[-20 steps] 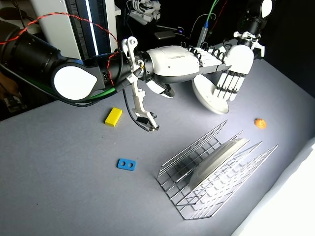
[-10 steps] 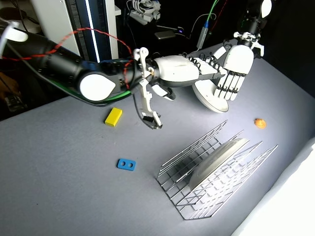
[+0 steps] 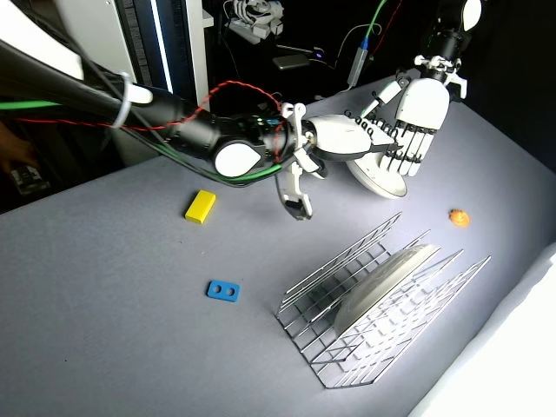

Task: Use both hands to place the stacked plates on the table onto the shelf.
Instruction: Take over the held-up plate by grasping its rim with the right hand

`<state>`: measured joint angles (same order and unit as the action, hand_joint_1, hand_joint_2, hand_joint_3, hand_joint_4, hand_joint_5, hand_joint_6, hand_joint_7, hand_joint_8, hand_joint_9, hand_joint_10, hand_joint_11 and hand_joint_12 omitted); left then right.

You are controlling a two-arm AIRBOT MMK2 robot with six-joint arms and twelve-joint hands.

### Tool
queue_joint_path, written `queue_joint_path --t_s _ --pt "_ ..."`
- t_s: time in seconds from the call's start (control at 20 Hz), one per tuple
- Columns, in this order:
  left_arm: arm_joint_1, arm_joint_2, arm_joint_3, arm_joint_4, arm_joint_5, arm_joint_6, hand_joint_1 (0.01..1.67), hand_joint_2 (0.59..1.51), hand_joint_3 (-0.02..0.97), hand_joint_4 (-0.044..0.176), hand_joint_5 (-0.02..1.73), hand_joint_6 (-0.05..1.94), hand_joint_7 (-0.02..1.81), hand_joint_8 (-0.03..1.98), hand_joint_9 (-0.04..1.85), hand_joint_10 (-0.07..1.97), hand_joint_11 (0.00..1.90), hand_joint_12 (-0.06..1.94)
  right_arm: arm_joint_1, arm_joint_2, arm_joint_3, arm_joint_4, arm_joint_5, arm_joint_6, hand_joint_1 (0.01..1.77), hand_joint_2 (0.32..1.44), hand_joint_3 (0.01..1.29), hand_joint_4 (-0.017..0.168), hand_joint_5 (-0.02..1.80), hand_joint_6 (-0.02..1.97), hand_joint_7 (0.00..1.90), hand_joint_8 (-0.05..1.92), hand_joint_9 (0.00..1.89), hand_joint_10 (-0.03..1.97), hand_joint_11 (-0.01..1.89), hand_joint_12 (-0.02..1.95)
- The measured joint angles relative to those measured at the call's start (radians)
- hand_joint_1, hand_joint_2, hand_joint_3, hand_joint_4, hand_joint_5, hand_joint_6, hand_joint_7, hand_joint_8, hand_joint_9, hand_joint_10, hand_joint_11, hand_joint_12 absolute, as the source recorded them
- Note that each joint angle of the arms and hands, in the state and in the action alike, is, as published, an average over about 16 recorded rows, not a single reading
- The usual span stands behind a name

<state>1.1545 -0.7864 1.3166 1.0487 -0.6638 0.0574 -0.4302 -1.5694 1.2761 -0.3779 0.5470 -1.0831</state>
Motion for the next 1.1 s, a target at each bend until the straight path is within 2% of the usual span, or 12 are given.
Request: queue_joint_path --t_s 0.2,0.3,0.45,0.6,0.95,1.1 --pt "0.004 0.0 0.002 -0.003 0.0 0.0 0.02 1.102 0.019 -0.001 0.18 -0.01 0.12 -0.01 0.09 -0.03 0.1 0.04 0.007 -0.075 0.053 0.038 -0.019 -0.024 1.18 0.94 0.01 0.003 0.04 0.01 0.03 0.02 0.03 0.0 0.02 0.02" --pt "0.004 0.0 0.002 -0.004 0.001 0.0 0.02 1.101 0.019 -0.001 0.17 -0.01 0.12 -0.01 0.08 -0.03 0.09 0.04 0.01 -0.1 0.072 0.052 -0.025 -0.029 1.18 0.95 0.01 0.003 0.08 0.02 0.07 0.02 0.06 0.0 0.02 0.14" --pt "0.005 0.0 0.002 -0.004 0.003 0.0 0.02 1.1 0.019 -0.002 0.16 0.0 0.11 -0.01 0.08 -0.03 0.08 0.04 0.015 -0.124 0.09 0.067 -0.031 -0.034 1.17 0.98 0.01 0.003 0.19 0.05 0.19 0.04 0.16 0.05 0.04 0.43" --pt "0.005 0.0 0.003 -0.005 0.003 0.0 0.02 1.1 0.019 -0.003 0.15 0.0 0.1 -0.01 0.08 -0.02 0.09 0.04 0.016 -0.137 0.099 0.071 -0.026 -0.038 1.16 1.01 0.01 0.001 0.32 0.2 0.36 0.09 0.31 0.18 0.1 0.75" --pt "-0.021 0.003 0.003 -0.015 0.003 -0.001 0.02 1.104 0.019 -0.001 0.15 0.01 0.12 -0.01 0.11 -0.01 0.09 0.04 0.014 -0.146 0.104 0.07 -0.009 -0.042 1.12 1.06 0.01 0.001 0.63 0.6 0.73 0.44 0.65 0.62 0.31 1.5" --pt "-0.056 0.008 0.005 -0.024 0.003 -0.001 0.02 1.103 0.02 0.001 0.16 0.01 0.14 -0.01 0.12 0.0 0.09 0.04 0.014 -0.143 0.104 0.068 0.0 -0.04 1.11 1.08 0.01 0.002 0.71 0.78 0.85 0.6 0.76 0.8 0.4 1.68"
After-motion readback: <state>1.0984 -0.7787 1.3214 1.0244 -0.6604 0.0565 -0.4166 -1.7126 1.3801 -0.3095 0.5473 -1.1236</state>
